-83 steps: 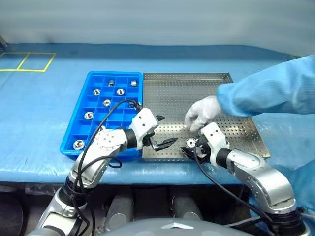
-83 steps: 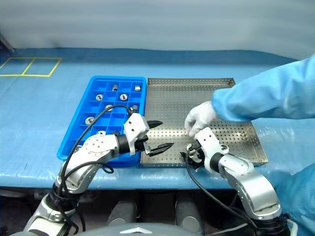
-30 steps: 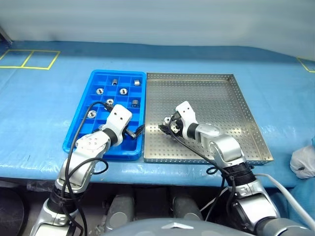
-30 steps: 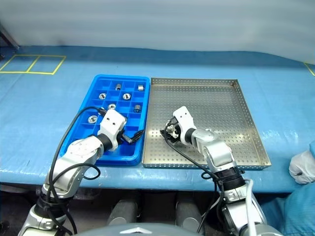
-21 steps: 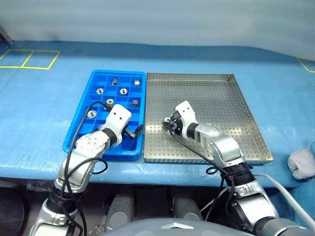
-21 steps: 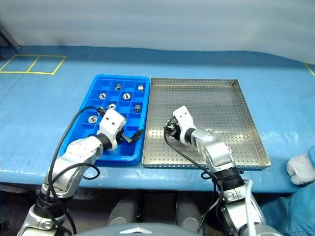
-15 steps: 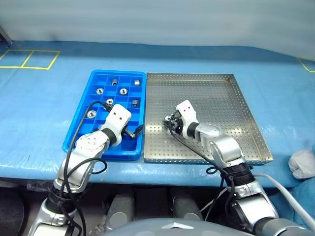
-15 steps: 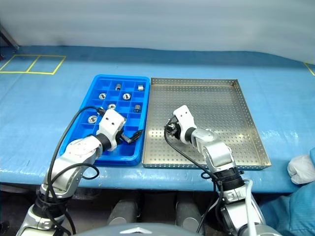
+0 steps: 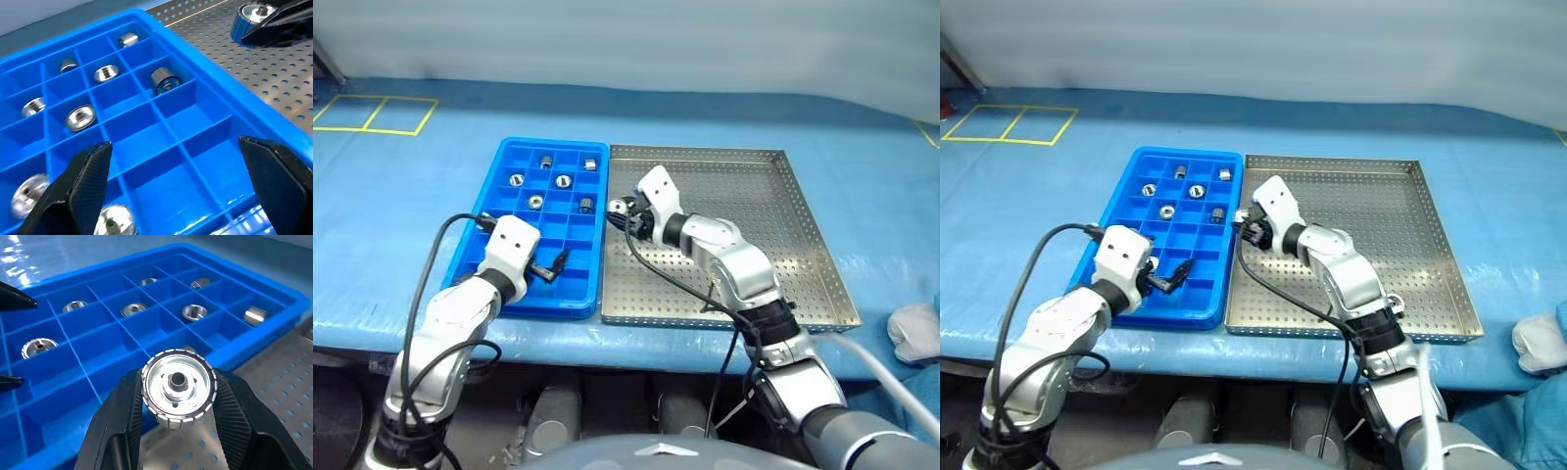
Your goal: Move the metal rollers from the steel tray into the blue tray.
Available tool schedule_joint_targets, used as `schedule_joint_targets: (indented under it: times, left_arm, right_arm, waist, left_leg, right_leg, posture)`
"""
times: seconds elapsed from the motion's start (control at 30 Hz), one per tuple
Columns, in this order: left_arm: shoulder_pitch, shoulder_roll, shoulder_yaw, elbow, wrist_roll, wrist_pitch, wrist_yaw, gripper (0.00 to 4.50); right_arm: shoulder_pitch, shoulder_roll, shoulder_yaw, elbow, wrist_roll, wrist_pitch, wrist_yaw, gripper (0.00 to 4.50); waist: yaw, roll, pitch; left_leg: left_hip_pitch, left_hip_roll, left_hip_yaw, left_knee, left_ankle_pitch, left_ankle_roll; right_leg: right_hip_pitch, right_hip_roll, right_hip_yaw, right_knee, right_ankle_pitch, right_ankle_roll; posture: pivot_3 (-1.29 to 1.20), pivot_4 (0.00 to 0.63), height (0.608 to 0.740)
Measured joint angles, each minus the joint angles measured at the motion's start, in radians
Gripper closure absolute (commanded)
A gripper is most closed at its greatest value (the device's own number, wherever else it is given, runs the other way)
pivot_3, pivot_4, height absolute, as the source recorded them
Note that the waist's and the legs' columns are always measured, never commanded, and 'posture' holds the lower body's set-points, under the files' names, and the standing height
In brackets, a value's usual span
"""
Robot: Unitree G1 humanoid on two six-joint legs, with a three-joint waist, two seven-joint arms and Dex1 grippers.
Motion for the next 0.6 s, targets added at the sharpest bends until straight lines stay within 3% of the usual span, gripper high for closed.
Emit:
schedule_joint_targets:
  times: [0.27, 0.57, 0.6]
  left_arm:
    - [0.068, -0.072, 0.057, -0.057, 0.035, 0.013, 0.104, 0.00]
    - [0.114, -0.070, 0.016, -0.085, 0.034, 0.021, 0.096, 0.00]
    - [0.114, -0.071, 0.013, -0.085, 0.033, 0.020, 0.095, 0.00]
  right_arm:
    - [-0.126, 0.126, 0.044, 0.315, -0.036, -0.133, 0.053, 2.79]
    - [-0.201, 0.163, 0.032, 0.521, -0.078, -0.200, 0.046, 2.79]
    - [-0.201, 0.162, 0.034, 0.521, -0.084, -0.201, 0.050, 2.44]
  waist:
    - [0.071, 0.000, 0.000]
    - [0.124, 0.000, 0.000]
    - [0.128, 0.000, 0.000]
  left_leg:
    - [-0.001, 0.000, -0.001, -0.001, 0.000, -0.003]
    - [-0.001, 0.003, -0.003, -0.006, 0.000, -0.008]
    - [0.000, 0.003, -0.004, -0.006, 0.000, -0.008]
  right_leg:
    - [-0.001, 0.000, -0.002, 0.000, 0.000, -0.001]
    - [-0.003, 0.000, -0.009, 0.000, -0.003, -0.006]
    - [-0.002, 0.000, -0.010, 0.000, -0.004, -0.007]
  posture:
    - [0.48, 0.150, 0.740]
    - [0.48, 0.150, 0.740]
    - [0.48, 0.150, 0.740]
